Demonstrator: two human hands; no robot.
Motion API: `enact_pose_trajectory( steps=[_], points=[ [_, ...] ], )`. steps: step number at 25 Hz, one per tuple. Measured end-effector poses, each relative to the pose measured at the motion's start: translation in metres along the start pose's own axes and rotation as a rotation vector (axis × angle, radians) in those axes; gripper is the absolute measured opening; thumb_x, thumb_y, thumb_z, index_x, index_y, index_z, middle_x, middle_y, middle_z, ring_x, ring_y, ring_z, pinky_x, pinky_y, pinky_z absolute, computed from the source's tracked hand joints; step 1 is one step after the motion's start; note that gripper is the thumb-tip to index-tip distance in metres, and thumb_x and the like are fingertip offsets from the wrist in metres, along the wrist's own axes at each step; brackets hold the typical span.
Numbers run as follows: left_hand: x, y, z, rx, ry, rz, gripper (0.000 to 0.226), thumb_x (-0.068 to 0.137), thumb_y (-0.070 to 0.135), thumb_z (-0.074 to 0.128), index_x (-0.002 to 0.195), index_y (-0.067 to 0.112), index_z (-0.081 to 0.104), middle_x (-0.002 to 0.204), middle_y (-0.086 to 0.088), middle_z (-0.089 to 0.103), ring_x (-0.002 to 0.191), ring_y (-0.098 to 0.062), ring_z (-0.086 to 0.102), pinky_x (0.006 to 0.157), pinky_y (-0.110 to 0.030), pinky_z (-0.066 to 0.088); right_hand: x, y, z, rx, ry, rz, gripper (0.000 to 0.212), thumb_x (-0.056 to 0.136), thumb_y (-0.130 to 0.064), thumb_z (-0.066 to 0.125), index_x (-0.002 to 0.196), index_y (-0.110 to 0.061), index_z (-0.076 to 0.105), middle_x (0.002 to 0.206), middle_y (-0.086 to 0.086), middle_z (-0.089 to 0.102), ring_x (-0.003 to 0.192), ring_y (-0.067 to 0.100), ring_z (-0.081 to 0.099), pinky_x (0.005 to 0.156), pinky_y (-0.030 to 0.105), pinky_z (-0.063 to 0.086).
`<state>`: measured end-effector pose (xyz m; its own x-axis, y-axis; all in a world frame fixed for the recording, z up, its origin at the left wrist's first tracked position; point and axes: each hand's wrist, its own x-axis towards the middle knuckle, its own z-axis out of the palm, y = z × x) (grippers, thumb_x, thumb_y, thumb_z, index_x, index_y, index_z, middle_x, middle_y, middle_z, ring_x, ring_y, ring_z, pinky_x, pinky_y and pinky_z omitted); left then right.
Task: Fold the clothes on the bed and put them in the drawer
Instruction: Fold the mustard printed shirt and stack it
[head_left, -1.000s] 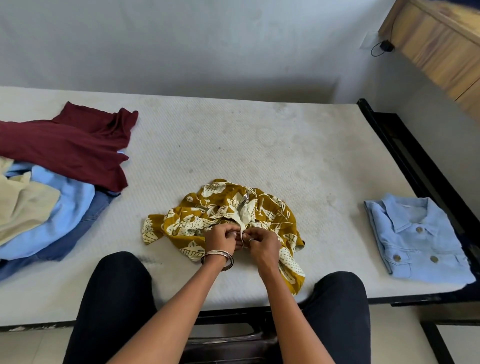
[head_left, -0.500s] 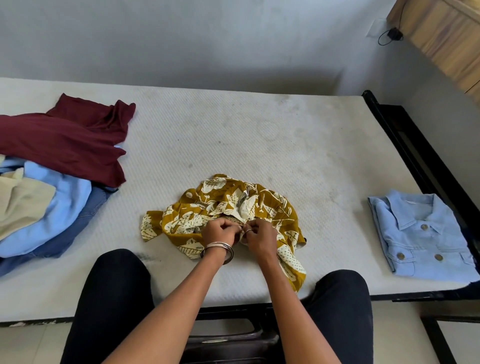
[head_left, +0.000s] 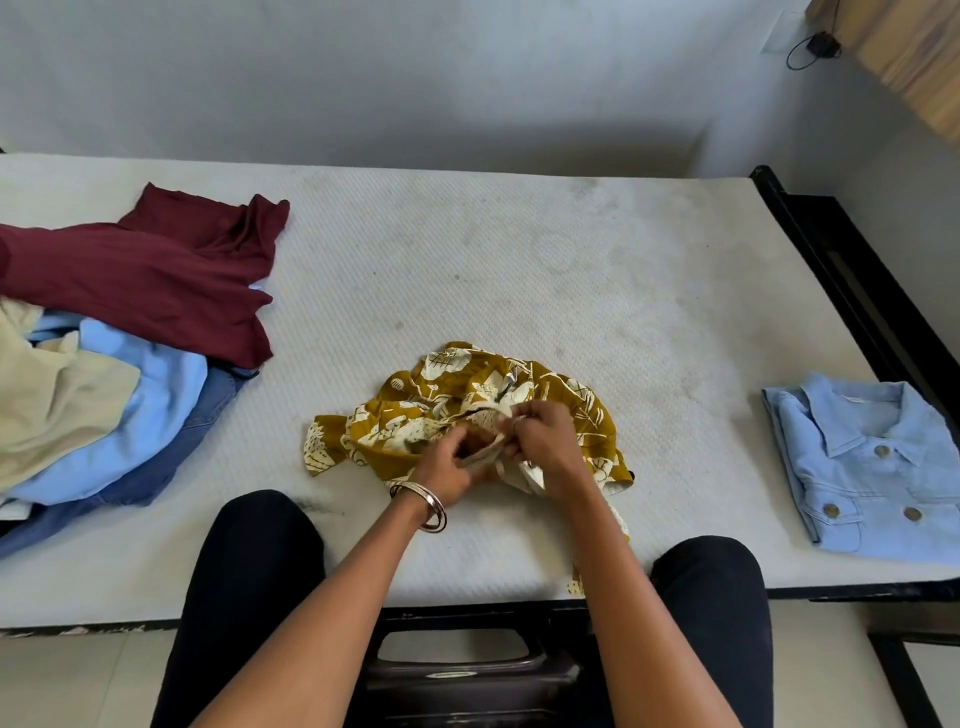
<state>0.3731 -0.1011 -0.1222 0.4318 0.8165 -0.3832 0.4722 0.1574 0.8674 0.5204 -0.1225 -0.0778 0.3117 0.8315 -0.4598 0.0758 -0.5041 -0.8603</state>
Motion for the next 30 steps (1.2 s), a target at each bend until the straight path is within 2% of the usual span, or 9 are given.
enact_pose_trajectory(
  steps=[3, 7, 10, 12, 14, 20, 23, 26, 30],
  points=[
    [-0.003, -0.017, -0.003, 0.668, 0.088, -0.12, 0.049, 0.081, 0.047, 0.069, 0.12, 0.019, 0.062, 0.114, -0.005, 0.067, 0.111, -0.024, 0.058, 0.099, -0.038, 0.037, -0.011, -0.067, -0.009, 0.289, -0.089, 0.035, 0.022, 0.082, 0.007, 0.053, 0.067, -0.001, 0.066, 0.053, 0.008, 0.053, 0.041, 0.016, 0.047, 0.047, 0.027, 0.035],
    [-0.005, -0.005, -0.025, 0.586, 0.546, -0.21, 0.022, 0.087, 0.036, 0.063, 0.094, 0.016, 0.07, 0.093, -0.009, 0.069, 0.1, -0.03, 0.061, 0.099, -0.041, 0.028, 0.002, -0.148, -0.025, 0.577, -0.162, 0.007, 0.022, 0.085, 0.002, 0.046, 0.066, -0.005, 0.056, 0.047, 0.002, 0.045, 0.034, 0.011, 0.04, 0.036, 0.017, 0.031],
    [0.008, 0.017, -0.045, 0.46, 0.719, -0.249, 0.028, 0.092, 0.037, 0.058, 0.094, 0.012, 0.07, 0.093, -0.012, 0.068, 0.099, -0.032, 0.059, 0.099, -0.044, 0.03, 0.037, -0.18, -0.032, 0.834, -0.061, -0.186, 0.023, 0.09, 0.008, 0.042, 0.082, -0.004, 0.06, 0.068, 0.009, 0.059, 0.056, 0.018, 0.057, 0.05, 0.024, 0.048],
    [0.017, 0.023, -0.059, 0.187, 0.802, -0.268, 0.026, 0.093, 0.033, 0.059, 0.105, 0.012, 0.069, 0.101, -0.016, 0.069, 0.103, -0.037, 0.059, 0.093, -0.045, 0.038, 0.064, -0.169, -0.034, 0.668, -0.012, -0.29, 0.032, 0.095, 0.007, 0.042, 0.115, -0.014, 0.055, 0.097, 0.01, 0.063, 0.081, 0.022, 0.062, 0.066, 0.031, 0.052],
    [0.025, 0.011, -0.069, 0.076, 0.811, -0.27, 0.03, 0.089, 0.032, 0.065, 0.113, 0.013, 0.066, 0.108, -0.019, 0.068, 0.106, -0.041, 0.058, 0.085, -0.044, 0.045, 0.081, -0.122, -0.03, 0.337, -0.041, -0.266, 0.044, 0.097, 0.005, 0.044, 0.138, -0.011, 0.044, 0.097, 0.01, 0.06, 0.079, 0.02, 0.056, 0.062, 0.029, 0.047],
    [0.012, -0.047, -0.058, 0.434, 0.307, -0.689, 0.079, 0.066, 0.05, 0.081, 0.13, 0.016, 0.051, 0.131, -0.016, 0.055, 0.122, -0.037, 0.05, 0.099, -0.045, 0.043, 0.061, 0.063, 0.028, -0.547, 0.012, 0.012, 0.028, 0.085, -0.017, 0.072, 0.111, -0.011, 0.065, 0.121, 0.015, 0.063, 0.107, 0.027, 0.059, 0.086, 0.036, 0.047],
    [-0.007, -0.071, -0.046, 0.598, 0.31, -0.693, 0.084, 0.069, 0.062, 0.073, 0.131, 0.012, 0.046, 0.131, -0.015, 0.051, 0.122, -0.036, 0.047, 0.097, -0.046, 0.044, 0.056, 0.08, 0.048, -0.829, 0.029, -0.01, 0.023, 0.089, -0.018, 0.065, 0.111, -0.022, 0.059, 0.149, 0.012, 0.03, 0.14, 0.036, 0.023, 0.108, 0.049, 0.03],
    [-0.009, -0.08, -0.036, 0.503, 0.269, -0.551, 0.069, 0.069, 0.059, 0.075, 0.116, 0.011, 0.057, 0.119, -0.01, 0.062, 0.111, -0.031, 0.057, 0.09, -0.039, 0.049, 0.051, 0.081, 0.043, -0.906, 0.081, 0.08, 0.033, 0.094, -0.016, 0.057, 0.123, -0.03, 0.053, 0.16, 0.008, 0.009, 0.148, 0.035, 0.002, 0.112, 0.059, 0.019],
    [0.0, -0.068, -0.009, 0.811, 0.279, -0.43, 0.068, 0.077, 0.055, 0.069, 0.127, 0.016, 0.045, 0.13, -0.009, 0.046, 0.12, -0.031, 0.048, 0.09, -0.042, 0.046, 0.044, 0.093, 0.01, -0.906, 0.13, -0.036, 0.031, 0.088, -0.003, 0.053, 0.116, -0.015, 0.06, 0.125, 0.006, 0.057, 0.121, 0.029, 0.05, 0.095, 0.043, 0.037]
  ],
)
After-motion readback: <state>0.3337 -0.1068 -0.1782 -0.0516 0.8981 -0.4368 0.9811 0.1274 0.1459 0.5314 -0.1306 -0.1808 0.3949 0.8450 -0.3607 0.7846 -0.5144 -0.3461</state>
